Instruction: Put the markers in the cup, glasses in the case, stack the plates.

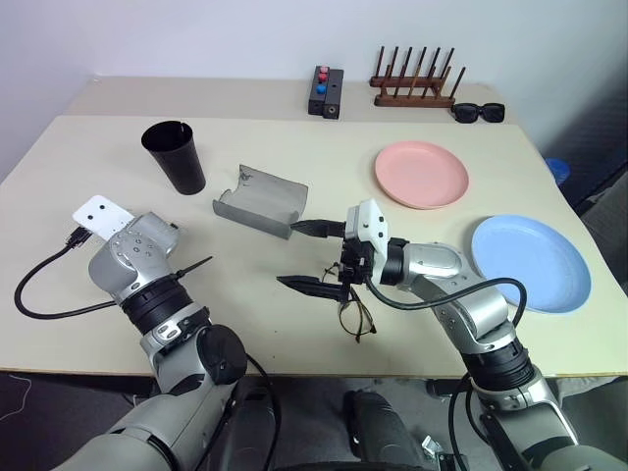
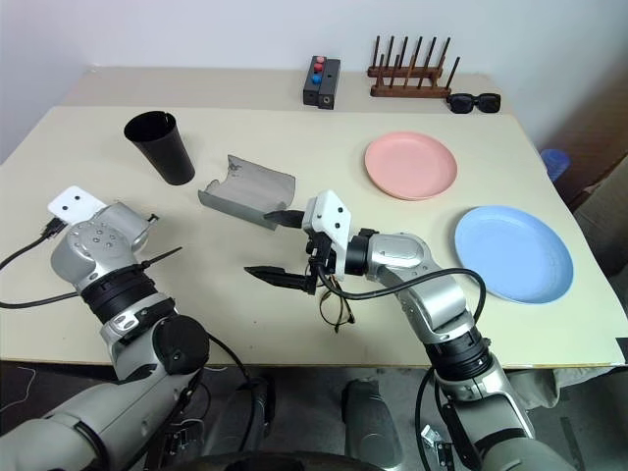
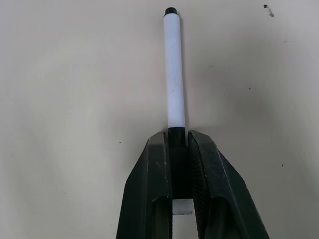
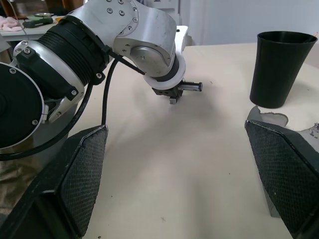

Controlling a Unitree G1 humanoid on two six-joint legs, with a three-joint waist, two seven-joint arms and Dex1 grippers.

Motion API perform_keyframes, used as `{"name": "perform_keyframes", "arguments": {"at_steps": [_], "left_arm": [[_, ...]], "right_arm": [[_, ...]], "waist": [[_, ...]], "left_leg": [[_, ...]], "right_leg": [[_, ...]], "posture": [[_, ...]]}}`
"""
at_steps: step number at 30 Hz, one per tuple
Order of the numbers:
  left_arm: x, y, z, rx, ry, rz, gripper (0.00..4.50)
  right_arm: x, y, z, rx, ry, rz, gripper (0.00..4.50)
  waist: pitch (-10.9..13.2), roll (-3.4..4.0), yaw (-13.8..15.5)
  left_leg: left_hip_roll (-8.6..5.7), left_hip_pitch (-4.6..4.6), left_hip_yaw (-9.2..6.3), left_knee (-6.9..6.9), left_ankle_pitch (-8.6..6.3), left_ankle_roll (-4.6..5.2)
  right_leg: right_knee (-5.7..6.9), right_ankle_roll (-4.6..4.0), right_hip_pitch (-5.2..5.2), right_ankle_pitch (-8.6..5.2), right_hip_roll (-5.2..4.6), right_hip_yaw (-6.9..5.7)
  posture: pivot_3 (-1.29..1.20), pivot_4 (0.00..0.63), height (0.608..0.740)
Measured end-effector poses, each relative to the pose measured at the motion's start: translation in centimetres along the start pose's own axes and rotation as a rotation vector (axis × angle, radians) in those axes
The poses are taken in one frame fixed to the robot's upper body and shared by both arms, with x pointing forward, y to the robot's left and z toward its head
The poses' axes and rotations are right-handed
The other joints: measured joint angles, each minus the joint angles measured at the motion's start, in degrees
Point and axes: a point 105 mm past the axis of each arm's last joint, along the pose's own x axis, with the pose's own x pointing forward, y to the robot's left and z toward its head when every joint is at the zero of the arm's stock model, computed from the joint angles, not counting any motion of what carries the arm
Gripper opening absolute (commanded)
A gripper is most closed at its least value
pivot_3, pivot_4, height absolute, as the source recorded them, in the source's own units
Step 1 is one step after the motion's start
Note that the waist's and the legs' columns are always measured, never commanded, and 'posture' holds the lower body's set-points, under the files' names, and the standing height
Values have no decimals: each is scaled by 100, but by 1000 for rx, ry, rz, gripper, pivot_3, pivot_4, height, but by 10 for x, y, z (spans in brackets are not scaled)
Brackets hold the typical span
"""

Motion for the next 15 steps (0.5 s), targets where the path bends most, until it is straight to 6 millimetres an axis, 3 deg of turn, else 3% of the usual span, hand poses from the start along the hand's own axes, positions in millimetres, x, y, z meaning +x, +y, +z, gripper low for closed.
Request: {"name": "perform_keyframes", "arguments": {"at_steps": [5,8,11,13,15], "left_arm": [[1,-2,21,-41,-140,-64,23],[-10,-3,59,-70,-371,-142,23],[-43,-17,112,-17,-680,-270,23],[-62,-31,131,82,-845,-322,23],[-76,-55,137,195,-961,-388,23]], "right_arm": [[1,0,0,0,-3,2,4500],[1,0,0,-2,-5,1,4500],[3,-3,1,-4,-21,-23,4500],[9,-12,5,-2,-56,-65,4500],[14,-28,17,-8,-107,-139,4500]], "waist": [[0,0,-12],[0,-1,-16],[0,0,-3],[0,0,11],[0,0,32]], "left_leg": [[0,-2,0,-5,0,-1],[1,-2,1,-12,1,-2],[1,-2,3,-15,3,-5],[0,-1,2,-11,5,-8],[0,-2,2,-10,10,-15]], "right_leg": [[-1,0,-3,1,0,0],[0,0,-7,1,0,1],[-3,-2,-5,0,-1,1],[-4,-13,-3,-3,-1,1],[-4,-23,-3,0,-1,0]], "posture": [[0,150,740],[0,150,740],[0,150,740],[0,150,740],[0,150,740]]}}
